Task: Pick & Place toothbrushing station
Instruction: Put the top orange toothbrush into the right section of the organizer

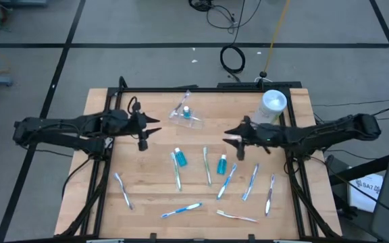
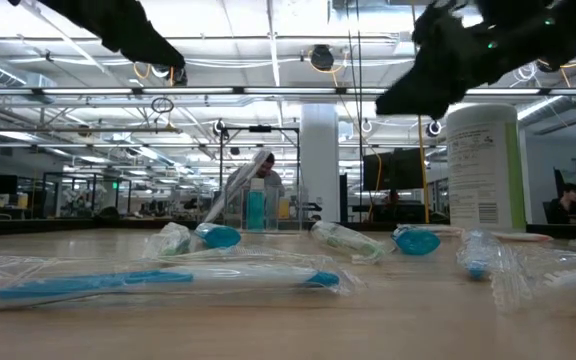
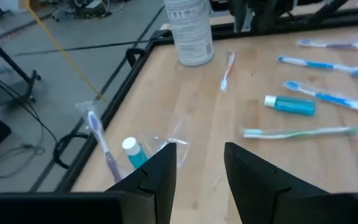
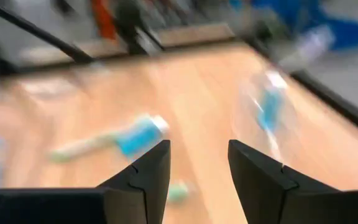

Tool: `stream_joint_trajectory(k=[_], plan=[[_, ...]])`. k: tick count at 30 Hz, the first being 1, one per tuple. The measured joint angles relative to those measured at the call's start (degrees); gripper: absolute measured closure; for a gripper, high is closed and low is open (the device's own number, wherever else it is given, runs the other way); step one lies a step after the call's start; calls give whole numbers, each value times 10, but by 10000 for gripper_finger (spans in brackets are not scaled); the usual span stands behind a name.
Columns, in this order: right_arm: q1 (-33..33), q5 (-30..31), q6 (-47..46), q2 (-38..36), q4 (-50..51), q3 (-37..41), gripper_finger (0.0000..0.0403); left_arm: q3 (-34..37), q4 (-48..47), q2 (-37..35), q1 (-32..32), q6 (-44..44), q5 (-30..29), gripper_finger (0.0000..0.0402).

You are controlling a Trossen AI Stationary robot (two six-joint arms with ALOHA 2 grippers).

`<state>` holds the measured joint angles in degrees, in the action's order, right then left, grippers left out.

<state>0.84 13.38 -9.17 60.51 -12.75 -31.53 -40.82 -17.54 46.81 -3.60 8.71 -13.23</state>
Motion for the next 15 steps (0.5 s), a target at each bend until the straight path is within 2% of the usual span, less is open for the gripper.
stream_joint_trajectory(k=[3, 8, 15], plan=[[-4, -7, -36, 40, 110, -50, 247, 0, -1, 0, -7, 22, -2, 261], [-11, -52, -83, 103, 270, -140, 247, 0, 1, -4, -18, 42, -2, 261], [-49, -60, -62, 208, 507, -260, 247, 0, -1, -4, -24, 38, -2, 261]])
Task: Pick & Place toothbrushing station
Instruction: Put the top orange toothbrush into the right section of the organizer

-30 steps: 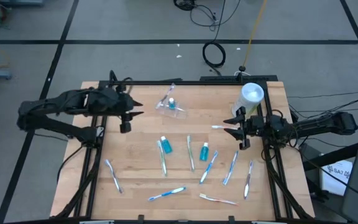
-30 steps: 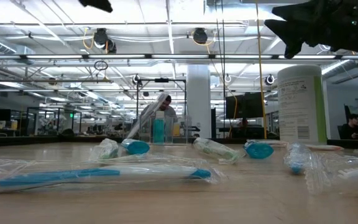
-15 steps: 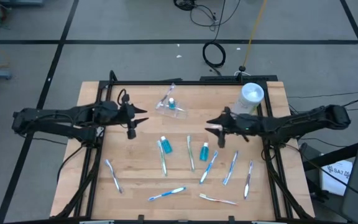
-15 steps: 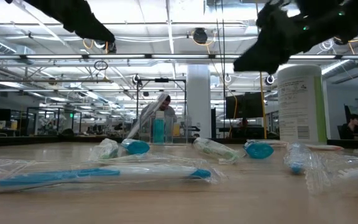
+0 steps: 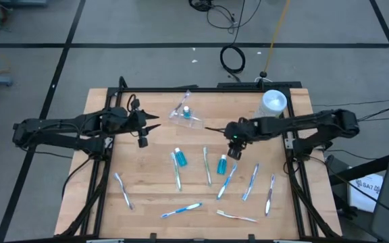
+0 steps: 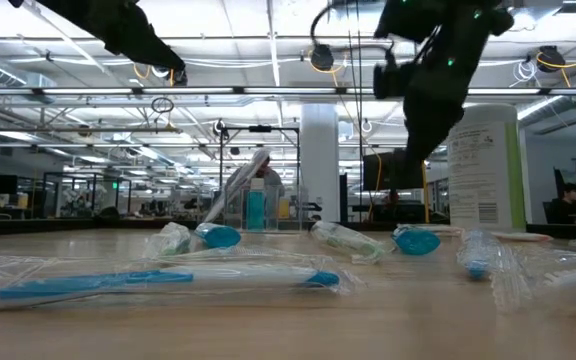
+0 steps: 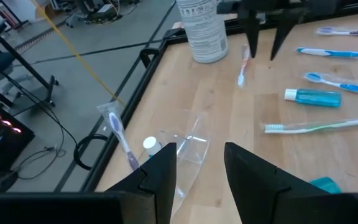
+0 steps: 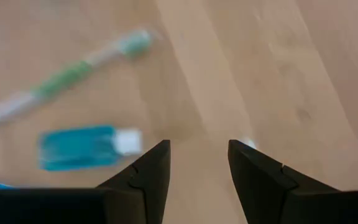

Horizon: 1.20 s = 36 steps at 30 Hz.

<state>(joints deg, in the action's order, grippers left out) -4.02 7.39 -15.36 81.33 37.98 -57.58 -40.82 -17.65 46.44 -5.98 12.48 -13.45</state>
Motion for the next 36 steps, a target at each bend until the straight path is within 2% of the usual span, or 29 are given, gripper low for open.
stream_joint_trajectory(k=[7, 10, 15, 21, 36], plan=[[-62, -4, 56, 64, 62, -13, 244, 0, -1, 0, 0, -7, 0, 261], [-78, -22, 90, 69, 67, -13, 231, 0, -1, 0, 0, -10, 0, 261], [-89, -15, 102, 68, 59, -13, 211, 0, -2, 0, 0, -8, 0, 261], [-91, -34, 107, 68, -7, 27, 207, 0, -2, 0, 0, -8, 0, 261], [-103, -42, 103, 67, -76, 114, 215, 0, -3, 0, 0, -8, 1, 261]])
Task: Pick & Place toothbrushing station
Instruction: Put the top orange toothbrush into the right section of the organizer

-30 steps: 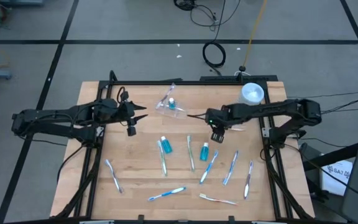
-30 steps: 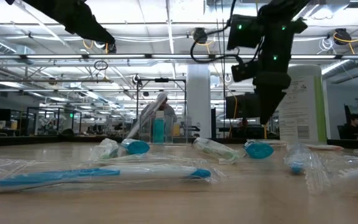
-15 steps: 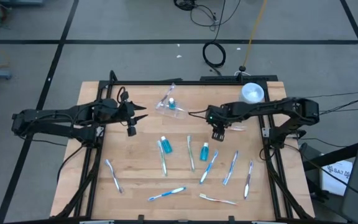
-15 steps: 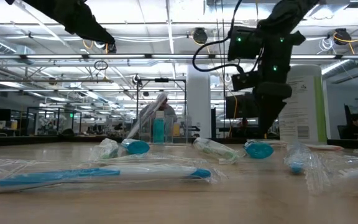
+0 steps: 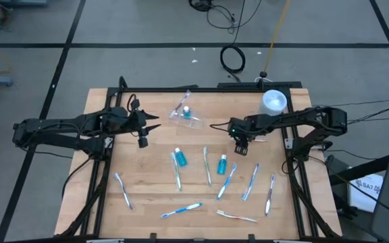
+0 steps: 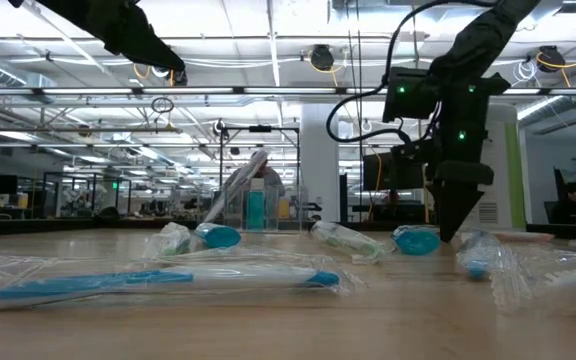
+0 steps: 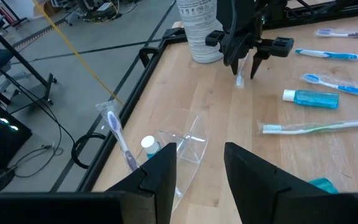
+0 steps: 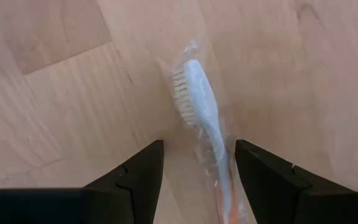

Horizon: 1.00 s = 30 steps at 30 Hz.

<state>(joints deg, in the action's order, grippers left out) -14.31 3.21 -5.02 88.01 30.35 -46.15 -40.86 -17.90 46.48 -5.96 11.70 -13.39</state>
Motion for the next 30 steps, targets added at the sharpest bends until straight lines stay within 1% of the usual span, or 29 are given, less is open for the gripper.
stream_joint_trajectory(k=[4, 14, 18, 21, 25, 28, 30], plan=[[0, -14, -2, 0, -3, 4, 246, 0, 0, 0, 0, 0, 0, 261], [1, -23, -19, 0, -4, 4, 350, 0, 0, 0, 0, 0, 0, 261], [1, -23, -46, 0, -10, 5, 387, 0, 0, 0, 0, 2, 0, 261], [6, -23, -63, -6, -20, 7, 390, 0, 0, 0, 0, 16, 0, 261], [26, -32, -86, -20, -43, -9, 374, 0, 0, 0, 0, 18, 0, 261], [47, -34, -92, -30, -106, -23, 377, 0, 1, 0, 0, 28, 0, 261], [59, -33, -71, -41, -153, -36, 387, 0, 2, 0, 0, 33, 0, 261]])
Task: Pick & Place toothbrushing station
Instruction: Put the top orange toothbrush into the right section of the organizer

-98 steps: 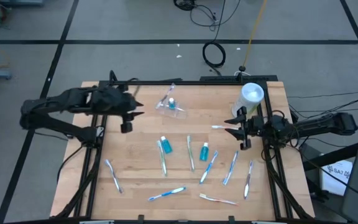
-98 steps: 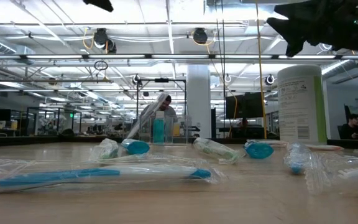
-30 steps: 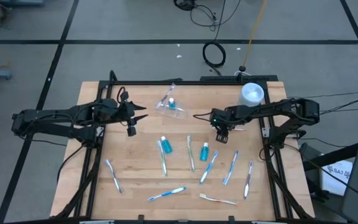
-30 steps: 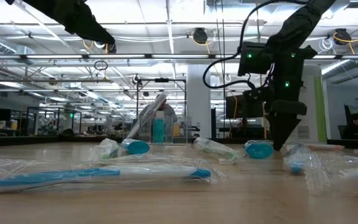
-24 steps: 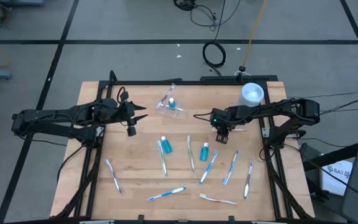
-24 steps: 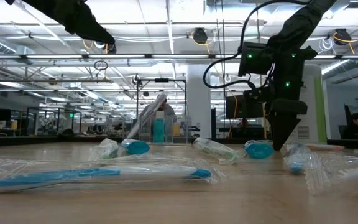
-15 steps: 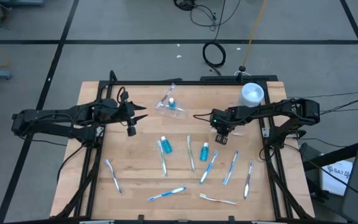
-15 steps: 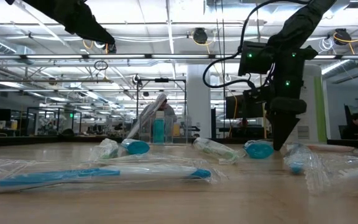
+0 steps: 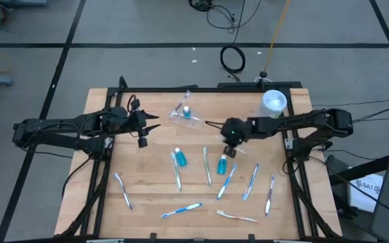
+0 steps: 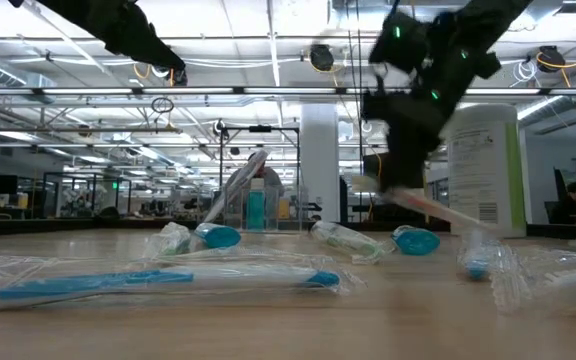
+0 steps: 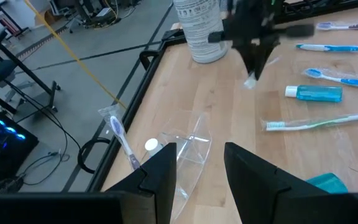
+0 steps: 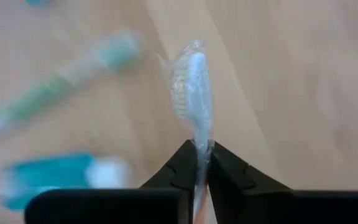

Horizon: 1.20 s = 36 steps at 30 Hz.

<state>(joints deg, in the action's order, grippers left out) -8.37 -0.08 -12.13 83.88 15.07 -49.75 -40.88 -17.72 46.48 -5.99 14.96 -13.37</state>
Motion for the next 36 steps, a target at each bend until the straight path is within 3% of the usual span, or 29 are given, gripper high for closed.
stream_joint_trajectory(k=[4, 9, 12, 18, 25, 36], plan=[[14, 38, 65, -21, -129, -22, 391, 0, 0, 0, 0, 0, 0, 261], [7, 74, 141, -24, -359, -24, 384, 0, 0, 0, 0, 0, 0, 261], [0, 74, 169, -1, -490, -24, 392, 0, 1, 0, -1, 0, 0, 261], [-22, 77, 188, 75, -654, -24, 384, 0, 0, 0, -1, 0, 0, 261], [-67, 93, 137, 158, -713, -24, 392, 0, 0, 0, -1, -1, 0, 261], [-107, 92, 35, 208, -658, -24, 387, 0, 0, 0, -1, -2, 0, 261]])
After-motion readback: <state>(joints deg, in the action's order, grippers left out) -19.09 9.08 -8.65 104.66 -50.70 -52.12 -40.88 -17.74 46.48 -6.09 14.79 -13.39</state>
